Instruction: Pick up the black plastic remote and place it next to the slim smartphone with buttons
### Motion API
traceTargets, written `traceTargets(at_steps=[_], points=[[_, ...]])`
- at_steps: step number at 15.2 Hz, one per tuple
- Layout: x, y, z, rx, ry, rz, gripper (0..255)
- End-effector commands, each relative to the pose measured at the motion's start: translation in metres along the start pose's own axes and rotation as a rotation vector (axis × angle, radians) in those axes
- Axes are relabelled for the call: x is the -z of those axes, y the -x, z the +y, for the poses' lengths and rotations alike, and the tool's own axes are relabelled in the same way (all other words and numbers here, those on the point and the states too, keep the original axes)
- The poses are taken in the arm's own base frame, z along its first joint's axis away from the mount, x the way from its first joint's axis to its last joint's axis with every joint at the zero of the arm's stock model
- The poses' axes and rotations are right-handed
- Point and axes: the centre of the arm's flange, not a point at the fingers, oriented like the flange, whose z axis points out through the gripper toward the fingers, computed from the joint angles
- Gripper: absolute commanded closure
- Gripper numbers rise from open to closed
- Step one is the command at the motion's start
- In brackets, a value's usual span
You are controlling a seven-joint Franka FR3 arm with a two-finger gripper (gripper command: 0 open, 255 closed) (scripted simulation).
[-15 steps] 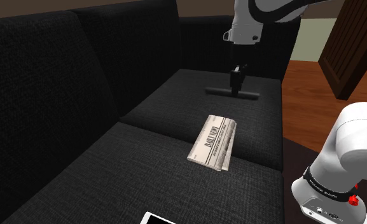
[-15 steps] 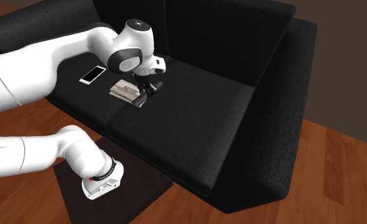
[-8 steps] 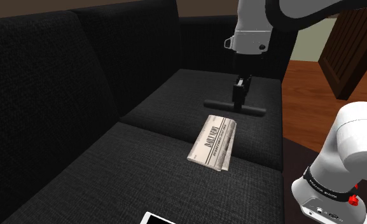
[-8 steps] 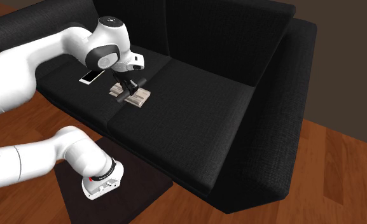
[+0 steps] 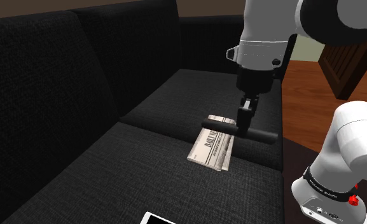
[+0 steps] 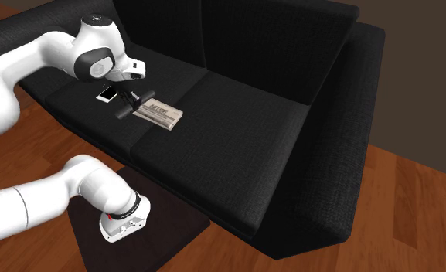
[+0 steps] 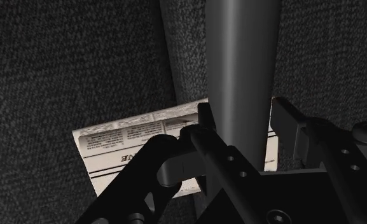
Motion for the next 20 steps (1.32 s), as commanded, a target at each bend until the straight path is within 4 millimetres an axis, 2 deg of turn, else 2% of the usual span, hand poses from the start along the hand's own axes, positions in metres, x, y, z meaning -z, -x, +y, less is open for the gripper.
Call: traceTargets(at_steps=[1,13,20], points=[[-0.004,0.008,-0.025,-0.002,-0.001,0.000,255],[-0.027,0.061,-0.169,-0.002,-0.001,0.000,255],[-0.064,0.060,-0.163,-0.002,-0.001,0.000,255]])
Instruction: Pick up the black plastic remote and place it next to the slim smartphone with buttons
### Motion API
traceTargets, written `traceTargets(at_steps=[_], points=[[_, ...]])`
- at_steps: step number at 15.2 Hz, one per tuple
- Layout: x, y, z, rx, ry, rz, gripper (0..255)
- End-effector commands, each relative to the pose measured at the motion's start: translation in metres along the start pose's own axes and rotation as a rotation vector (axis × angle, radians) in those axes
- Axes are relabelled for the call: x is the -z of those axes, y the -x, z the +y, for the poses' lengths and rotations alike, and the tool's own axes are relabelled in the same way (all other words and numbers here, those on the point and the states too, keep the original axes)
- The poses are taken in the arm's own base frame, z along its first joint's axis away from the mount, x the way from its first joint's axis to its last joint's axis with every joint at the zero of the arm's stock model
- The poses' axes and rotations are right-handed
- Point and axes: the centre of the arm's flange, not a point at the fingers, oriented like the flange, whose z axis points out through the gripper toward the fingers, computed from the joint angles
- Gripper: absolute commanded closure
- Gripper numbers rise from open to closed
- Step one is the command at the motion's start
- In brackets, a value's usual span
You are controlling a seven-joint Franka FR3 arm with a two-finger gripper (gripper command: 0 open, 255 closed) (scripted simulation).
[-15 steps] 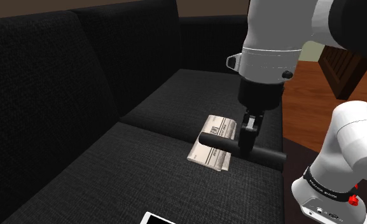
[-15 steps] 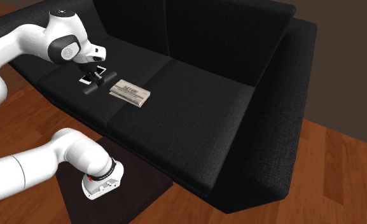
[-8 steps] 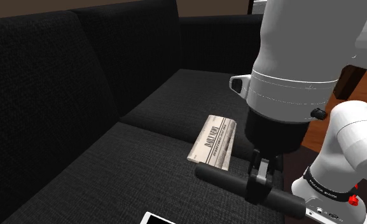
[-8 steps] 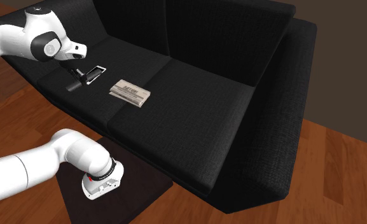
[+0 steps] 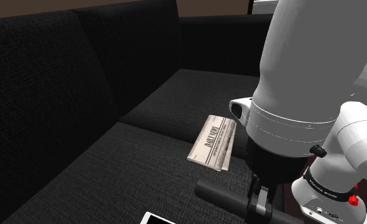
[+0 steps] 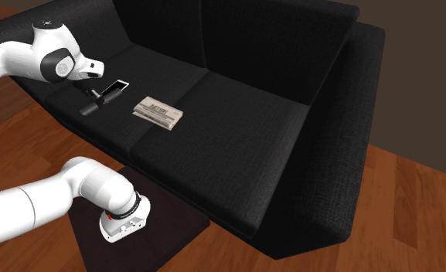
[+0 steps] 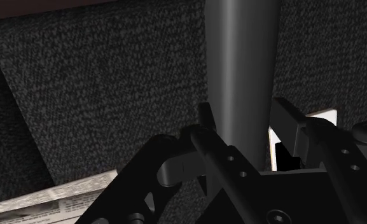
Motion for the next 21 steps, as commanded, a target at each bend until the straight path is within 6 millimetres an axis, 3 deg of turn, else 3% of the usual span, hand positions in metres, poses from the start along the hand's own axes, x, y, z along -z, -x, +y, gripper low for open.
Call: traceTargets(at_steps=[1,8,16,17,21], points=[[-0.010,0.000,0.001,0.000,0.000,0.001,255],[-0.046,-0.001,0.008,0.000,0.000,0.001,255],[-0.046,-0.001,0.008,0.000,0.000,0.001,255],[-0.046,-0.001,0.008,0.000,0.000,0.001,0],[-0.046,-0.001,0.008,0.000,0.000,0.001,0]])
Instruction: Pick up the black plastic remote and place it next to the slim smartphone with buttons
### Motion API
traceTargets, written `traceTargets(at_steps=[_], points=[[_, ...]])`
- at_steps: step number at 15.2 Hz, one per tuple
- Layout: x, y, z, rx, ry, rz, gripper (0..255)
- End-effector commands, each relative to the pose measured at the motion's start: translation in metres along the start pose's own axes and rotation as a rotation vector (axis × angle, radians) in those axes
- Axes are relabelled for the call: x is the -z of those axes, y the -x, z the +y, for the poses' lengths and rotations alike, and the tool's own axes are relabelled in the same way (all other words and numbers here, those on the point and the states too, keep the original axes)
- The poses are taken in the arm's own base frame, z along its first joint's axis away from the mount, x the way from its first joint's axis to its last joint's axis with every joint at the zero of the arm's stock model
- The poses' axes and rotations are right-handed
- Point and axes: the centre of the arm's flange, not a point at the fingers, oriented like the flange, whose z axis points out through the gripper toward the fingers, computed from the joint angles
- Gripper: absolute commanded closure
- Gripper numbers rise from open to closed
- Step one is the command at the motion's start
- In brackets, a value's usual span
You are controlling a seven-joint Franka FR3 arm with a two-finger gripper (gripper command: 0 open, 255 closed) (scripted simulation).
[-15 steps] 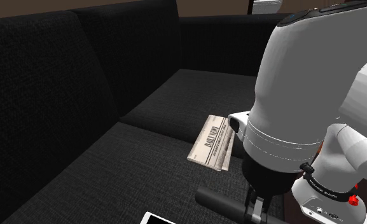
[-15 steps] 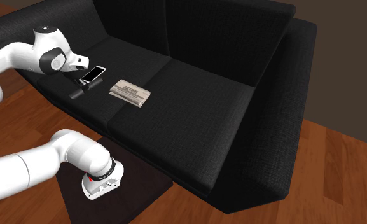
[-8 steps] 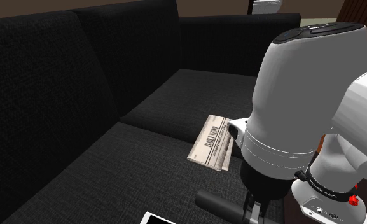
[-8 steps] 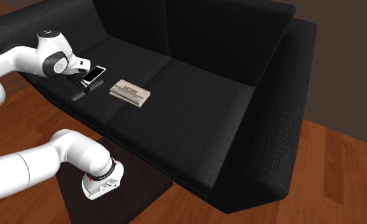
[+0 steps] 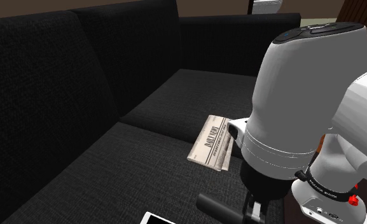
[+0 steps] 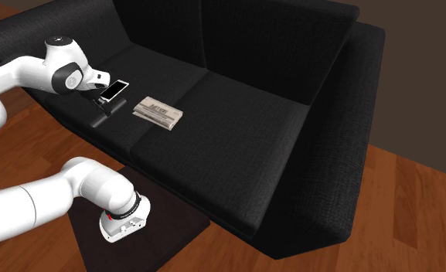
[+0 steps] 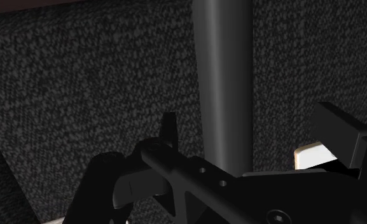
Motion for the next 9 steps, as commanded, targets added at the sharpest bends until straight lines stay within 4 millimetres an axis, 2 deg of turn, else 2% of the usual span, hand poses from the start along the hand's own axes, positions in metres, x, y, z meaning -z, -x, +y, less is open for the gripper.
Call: traceTargets(at_steps=[1,5,9], points=[[0.000,0.000,0.000,0.000,0.000,0.000,0],[0.050,0.000,0.000,0.000,0.000,0.000,0],[0.050,0.000,0.000,0.000,0.000,0.000,0]])
